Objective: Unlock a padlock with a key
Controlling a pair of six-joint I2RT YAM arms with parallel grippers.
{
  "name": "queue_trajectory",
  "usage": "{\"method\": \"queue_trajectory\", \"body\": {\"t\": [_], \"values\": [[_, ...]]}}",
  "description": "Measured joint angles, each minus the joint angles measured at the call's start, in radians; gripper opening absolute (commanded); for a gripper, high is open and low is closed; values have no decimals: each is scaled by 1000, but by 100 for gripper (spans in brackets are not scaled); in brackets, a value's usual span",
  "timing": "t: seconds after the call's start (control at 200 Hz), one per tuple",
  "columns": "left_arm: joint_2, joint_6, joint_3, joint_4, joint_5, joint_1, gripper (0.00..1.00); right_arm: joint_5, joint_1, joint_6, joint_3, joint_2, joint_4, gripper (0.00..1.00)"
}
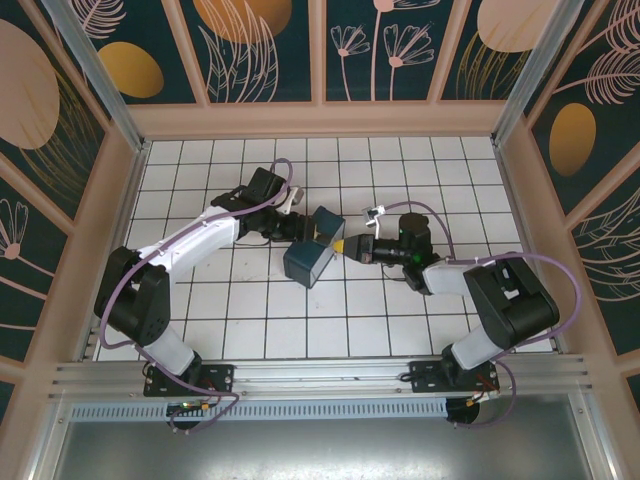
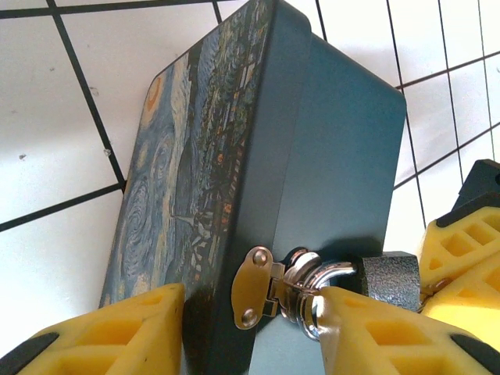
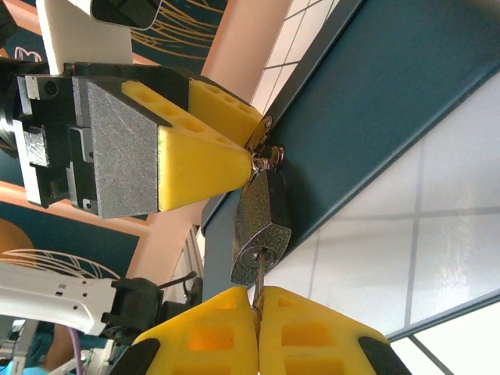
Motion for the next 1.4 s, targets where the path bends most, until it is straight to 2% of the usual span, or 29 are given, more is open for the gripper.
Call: {"method": "queue_trajectory", "body": {"t": [0.24, 0.335, 0.686, 1.001, 1.401], "values": [[5, 0, 20, -39, 7, -3, 47, -110, -45, -41, 47, 39, -58, 4], [14, 0, 44, -69, 15, -5, 53, -138, -59, -80, 67, 39, -109, 4], [45, 30, 159, -121, 52, -10, 63, -235, -97, -195, 150, 68, -278, 3], [84, 111, 190, -150, 40, -16, 63, -217, -101, -322, 204, 42, -475, 3], [132, 143, 272, -223, 55, 10, 63, -204, -96, -492, 237, 41, -576, 4]]}}
